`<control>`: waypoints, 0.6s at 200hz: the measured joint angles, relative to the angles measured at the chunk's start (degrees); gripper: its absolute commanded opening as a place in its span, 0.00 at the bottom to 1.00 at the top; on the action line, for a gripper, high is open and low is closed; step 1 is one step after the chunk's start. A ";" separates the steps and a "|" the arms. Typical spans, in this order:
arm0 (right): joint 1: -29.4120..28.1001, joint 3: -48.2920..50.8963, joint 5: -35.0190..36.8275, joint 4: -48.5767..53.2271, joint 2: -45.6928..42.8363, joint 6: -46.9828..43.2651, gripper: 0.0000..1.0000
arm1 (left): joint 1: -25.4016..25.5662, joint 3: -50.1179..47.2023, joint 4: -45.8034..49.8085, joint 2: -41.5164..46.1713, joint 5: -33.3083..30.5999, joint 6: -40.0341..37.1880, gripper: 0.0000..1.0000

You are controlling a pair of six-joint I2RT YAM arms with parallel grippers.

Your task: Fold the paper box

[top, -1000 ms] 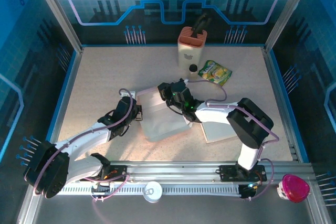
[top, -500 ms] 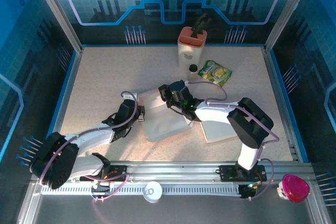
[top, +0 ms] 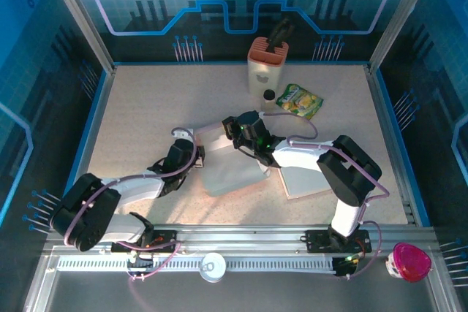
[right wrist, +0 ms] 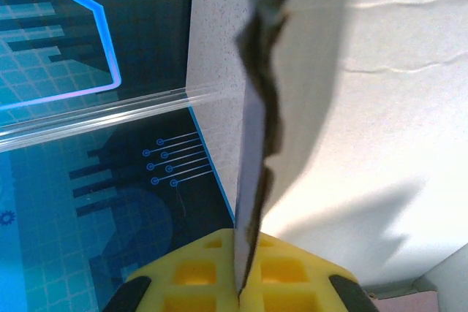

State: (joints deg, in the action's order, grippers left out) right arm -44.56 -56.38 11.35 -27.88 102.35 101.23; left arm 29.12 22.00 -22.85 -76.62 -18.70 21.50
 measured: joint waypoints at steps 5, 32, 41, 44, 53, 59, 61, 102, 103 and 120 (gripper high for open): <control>0.00 0.00 -0.02 0.00 0.00 0.15 0.00 | 0.15 0.00 -0.20 -0.37 -0.39 0.00 0.25; 0.00 0.00 0.00 0.00 0.00 0.42 0.00 | 1.14 0.02 -1.53 -2.34 -2.97 -0.28 0.17; 0.00 0.00 0.04 0.00 0.00 0.44 0.00 | 1.46 0.04 -1.92 -2.86 -3.87 -0.42 0.14; 0.00 0.00 0.07 0.00 0.00 0.46 0.00 | 1.51 0.09 -2.05 -2.97 -4.22 -0.33 0.13; 0.00 0.00 0.20 0.02 0.00 0.59 0.00 | 1.97 0.31 -2.19 -3.37 -5.27 -0.42 0.10; 0.02 0.00 0.24 0.02 0.00 0.61 0.00 | 2.29 0.48 -2.19 -3.65 -6.03 -0.42 0.08; 0.02 0.00 0.28 0.02 0.00 0.61 0.00 | 2.43 0.55 -2.21 -3.74 -6.21 -0.37 0.07; 0.13 0.00 0.50 0.00 0.00 0.79 0.00 | 4.17 2.34 -0.13 -5.01 -10.62 2.19 0.00; 0.13 0.00 0.50 0.00 0.00 0.79 0.00 | 4.20 2.43 0.00 -5.03 -10.67 2.29 0.00; 0.13 0.00 0.33 0.15 -0.15 0.37 0.22 | 4.44 3.23 1.86 -5.05 -11.63 3.54 0.00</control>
State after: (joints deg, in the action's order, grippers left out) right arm -44.42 -56.38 11.68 -27.73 102.19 101.60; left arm 33.56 25.23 -20.99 -81.67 -30.33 25.04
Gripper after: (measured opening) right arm 0.077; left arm 0.059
